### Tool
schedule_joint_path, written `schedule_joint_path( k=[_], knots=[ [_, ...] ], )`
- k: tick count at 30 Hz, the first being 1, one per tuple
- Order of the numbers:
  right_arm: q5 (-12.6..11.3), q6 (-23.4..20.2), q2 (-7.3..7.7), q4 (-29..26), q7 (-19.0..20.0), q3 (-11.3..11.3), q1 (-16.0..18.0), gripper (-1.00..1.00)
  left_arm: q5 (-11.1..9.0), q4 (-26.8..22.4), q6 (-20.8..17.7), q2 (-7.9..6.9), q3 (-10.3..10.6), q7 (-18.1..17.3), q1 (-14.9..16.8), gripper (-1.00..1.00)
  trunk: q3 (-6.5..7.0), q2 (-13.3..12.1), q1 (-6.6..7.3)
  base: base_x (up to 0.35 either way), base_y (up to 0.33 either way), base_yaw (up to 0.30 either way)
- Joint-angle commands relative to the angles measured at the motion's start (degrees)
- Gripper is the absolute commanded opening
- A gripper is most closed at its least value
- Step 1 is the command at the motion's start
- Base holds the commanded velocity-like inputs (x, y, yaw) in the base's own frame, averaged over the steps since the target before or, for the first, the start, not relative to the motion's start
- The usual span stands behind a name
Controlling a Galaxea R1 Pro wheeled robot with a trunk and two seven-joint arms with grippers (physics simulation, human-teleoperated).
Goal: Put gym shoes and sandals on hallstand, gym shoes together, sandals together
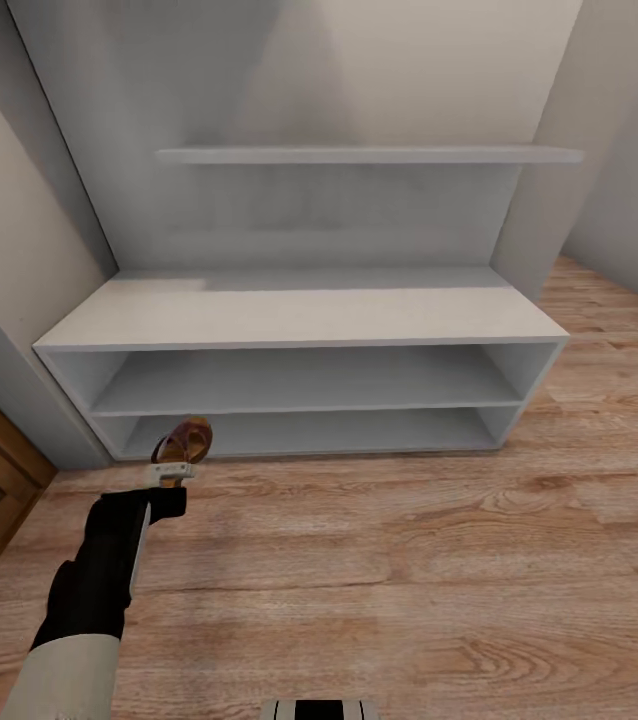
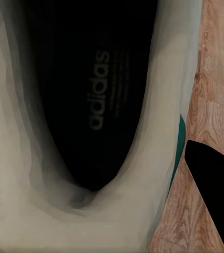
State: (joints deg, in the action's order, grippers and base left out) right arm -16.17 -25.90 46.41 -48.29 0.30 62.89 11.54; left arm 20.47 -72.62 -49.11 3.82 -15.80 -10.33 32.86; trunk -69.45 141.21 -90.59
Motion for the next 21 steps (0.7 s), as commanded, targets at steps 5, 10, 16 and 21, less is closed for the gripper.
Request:
schedule_joint_path(
  k=[5,10,16,21],
  knots=[
    [-0.4,-0.3,0.0,-0.1,0.1,0.1,0.1,-1.0,0.9,1.0,2.4,0.29,-0.1,-0.1,0.5,-1.0,-0.05,0.0,0.01,0.0,0.0,0.0],
    [-0.4,-0.3,0.0,-0.1,0.1,0.1,0.1,-1.0,0.8,1.4,5.8,0.29,-0.1,0.0,0.5,-1.0,-0.05,0.0,0.01,0.0,0.0,0.0],
    [-0.3,-0.3,0.0,-0.1,0.1,0.1,0.1,-1.0,0.7,2.4,13.7,0.22,-0.2,0.4,0.5,-1.0,-0.05,0.0,0.01,0.0,0.0,0.0],
    [-0.3,-0.3,0.0,-0.1,0.1,0.1,0.1,-1.0,0.5,6.1,19.5,0.14,-0.3,0.5,0.5,-1.0,-0.05,0.0,0.01,0.0,0.0,0.0]
  ],
)
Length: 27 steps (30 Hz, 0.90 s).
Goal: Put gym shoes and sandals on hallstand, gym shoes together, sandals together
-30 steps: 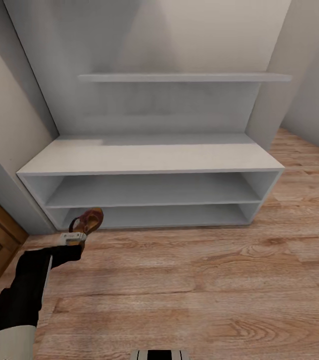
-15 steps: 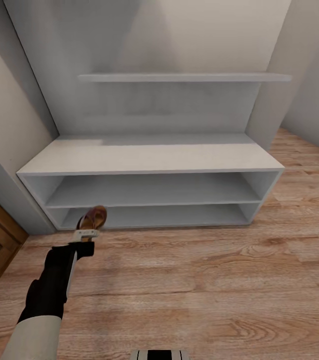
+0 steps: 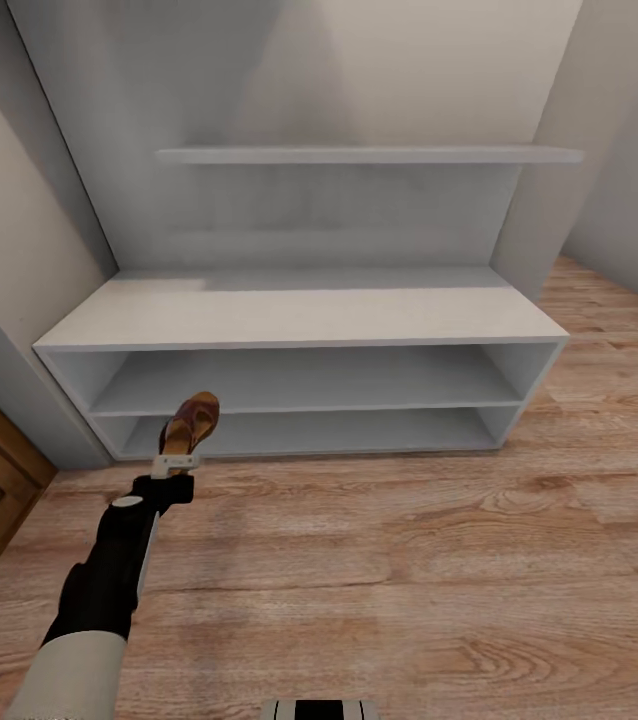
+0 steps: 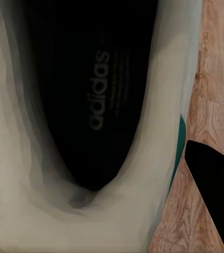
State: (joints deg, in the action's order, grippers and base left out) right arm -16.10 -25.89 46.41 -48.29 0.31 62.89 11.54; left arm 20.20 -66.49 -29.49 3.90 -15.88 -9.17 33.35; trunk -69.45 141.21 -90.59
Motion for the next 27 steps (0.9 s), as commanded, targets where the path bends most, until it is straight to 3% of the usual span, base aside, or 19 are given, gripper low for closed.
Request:
schedule_joint_path(
  k=[1,8,10,17,23,27],
  knots=[
    [-0.3,-0.3,0.0,-0.1,0.0,0.1,0.1,-1.0,0.8,0.8,1.1,0.06,-0.3,-0.5,0.0,-1.0,-0.05,0.0,0.01,0.0,0.0,0.0],
    [-0.3,-0.3,-0.01,-0.1,0.0,0.1,0.1,-1.0,0.6,4.9,5.4,0.06,-0.8,1.5,0.0,-1.0,-0.05,0.0,0.01,0.0,0.0,0.0],
    [-0.3,-0.3,-0.03,-0.1,0.0,0.1,0.1,-1.0,0.5,5.2,7.5,0.1,-1.9,1.7,0.0,-1.0,-0.05,0.0,0.01,0.0,0.0,0.0],
    [-0.3,-0.3,0.0,-0.1,0.0,0.1,0.1,-1.0,0.3,5.3,8.3,0.14,-3.8,1.7,0.0,-1.0,-0.05,0.0,0.01,0.0,0.0,0.0],
    [-0.3,-0.3,-0.03,-0.1,0.0,0.1,0.1,-1.0,-5.2,5.3,8.4,0.09,-3.9,1.7,0.0,-1.0,-0.05,0.0,0.01,0.0,0.0,0.0],
    [-0.3,-0.3,-0.06,-0.1,0.0,0.1,0.1,-1.0,-6.4,5.4,8.4,0.07,-3.9,1.7,0.0,-1.0,-0.05,0.0,0.01,0.0,0.0,0.0]
  ],
)
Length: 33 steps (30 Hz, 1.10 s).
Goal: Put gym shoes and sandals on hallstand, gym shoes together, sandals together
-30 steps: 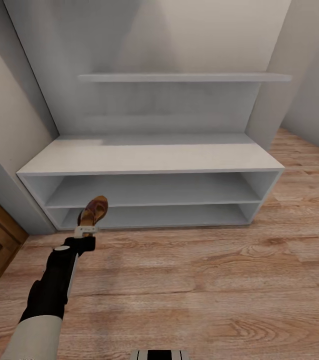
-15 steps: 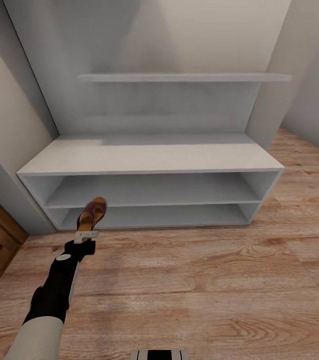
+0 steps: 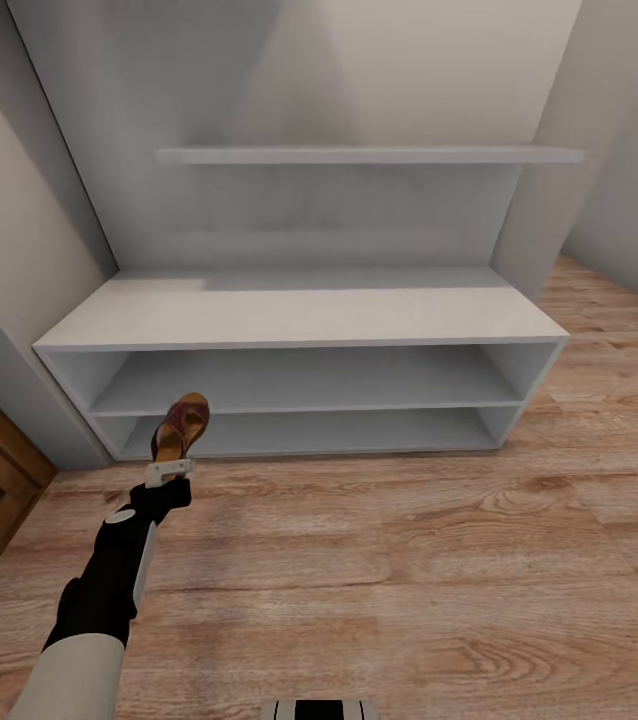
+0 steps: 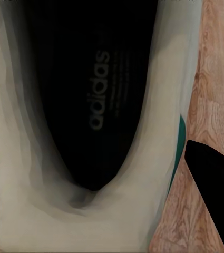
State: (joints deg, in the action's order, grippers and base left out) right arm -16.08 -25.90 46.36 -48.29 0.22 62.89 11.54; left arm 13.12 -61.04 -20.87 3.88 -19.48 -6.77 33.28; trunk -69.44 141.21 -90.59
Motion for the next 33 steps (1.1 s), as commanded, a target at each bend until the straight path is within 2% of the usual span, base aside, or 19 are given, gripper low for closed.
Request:
schedule_joint_path(
  k=[1,5,15,29,33],
  knots=[
    [-0.4,-0.3,-0.01,-0.1,0.0,0.1,0.1,-1.0,0.7,-0.1,-0.2,0.08,-0.3,-0.7,0.0,-1.0,-0.05,0.0,0.01,0.0,0.0,0.0],
    [-0.4,-0.3,-0.02,-0.1,0.0,0.1,0.1,-1.0,0.4,-0.1,-0.2,0.07,-0.3,-0.6,0.0,-1.0,-0.76,1.6,-0.87,0.0,0.0,0.0],
    [-0.4,-0.3,-0.04,-0.1,0.0,0.1,0.1,-1.0,0.4,-0.1,-0.2,0.07,-0.3,-0.7,0.0,-1.0,-0.76,1.6,-0.87,0.0,0.0,0.0],
    [-0.4,-0.3,-0.05,-0.1,0.0,0.1,0.1,-1.0,0.4,-0.1,-0.2,0.01,-0.5,-0.6,0.0,-1.0,-3.82,2.2,-1.42,0.0,0.0,0.0],
    [-0.4,-0.3,-0.11,-0.1,0.0,0.1,0.1,-1.0,0.5,-0.1,-0.2,-0.01,-0.5,-0.6,0.0,-1.0,-3.82,2.2,-1.42,0.0,0.0,0.0]
  ],
)
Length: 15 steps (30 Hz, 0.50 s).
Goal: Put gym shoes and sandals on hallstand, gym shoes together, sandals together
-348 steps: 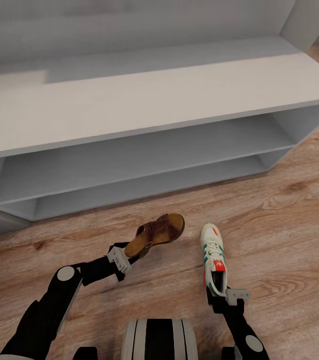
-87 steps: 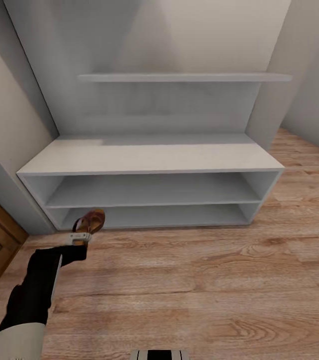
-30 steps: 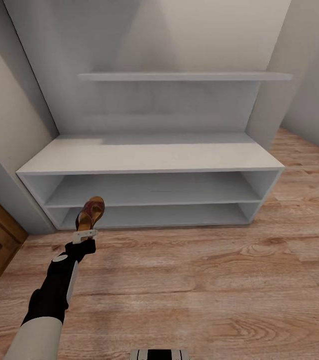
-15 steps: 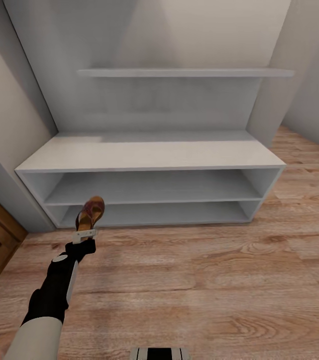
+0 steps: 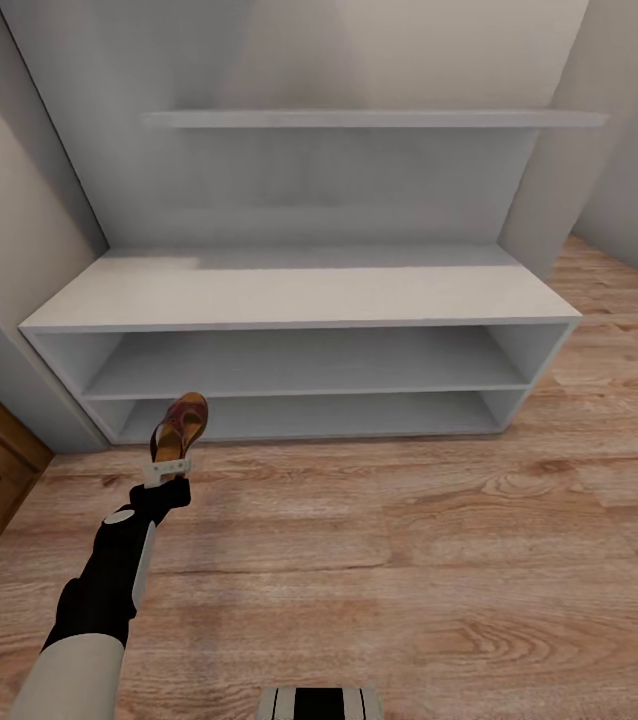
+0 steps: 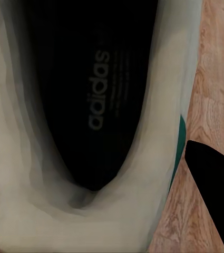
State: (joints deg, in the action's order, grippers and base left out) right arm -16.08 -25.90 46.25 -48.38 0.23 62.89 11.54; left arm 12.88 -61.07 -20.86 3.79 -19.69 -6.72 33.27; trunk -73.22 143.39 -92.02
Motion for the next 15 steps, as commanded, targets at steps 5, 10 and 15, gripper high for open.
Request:
schedule_joint_path(
  k=[5,10,15],
  knots=[
    [-0.4,-0.3,-0.01,0.0,0.0,0.1,0.1,-1.0,0.8,-0.2,-0.2,0.08,-0.2,-0.7,0.0,-1.0,-0.04,0.0,0.01,0.0,0.0,0.0],
    [-0.4,-0.3,-0.02,0.0,0.0,0.0,0.1,-1.0,0.8,-0.4,-0.2,0.01,-0.2,-0.7,0.0,-1.0,-0.49,0.0,-0.04,0.0,0.0,0.0],
    [-0.4,-0.3,-0.09,0.0,0.0,0.1,0.1,-1.0,0.9,-0.4,-0.2,-0.01,-0.1,-0.7,0.0,-1.0,-0.49,0.0,-0.04,0.0,0.0,0.0]
  ],
)
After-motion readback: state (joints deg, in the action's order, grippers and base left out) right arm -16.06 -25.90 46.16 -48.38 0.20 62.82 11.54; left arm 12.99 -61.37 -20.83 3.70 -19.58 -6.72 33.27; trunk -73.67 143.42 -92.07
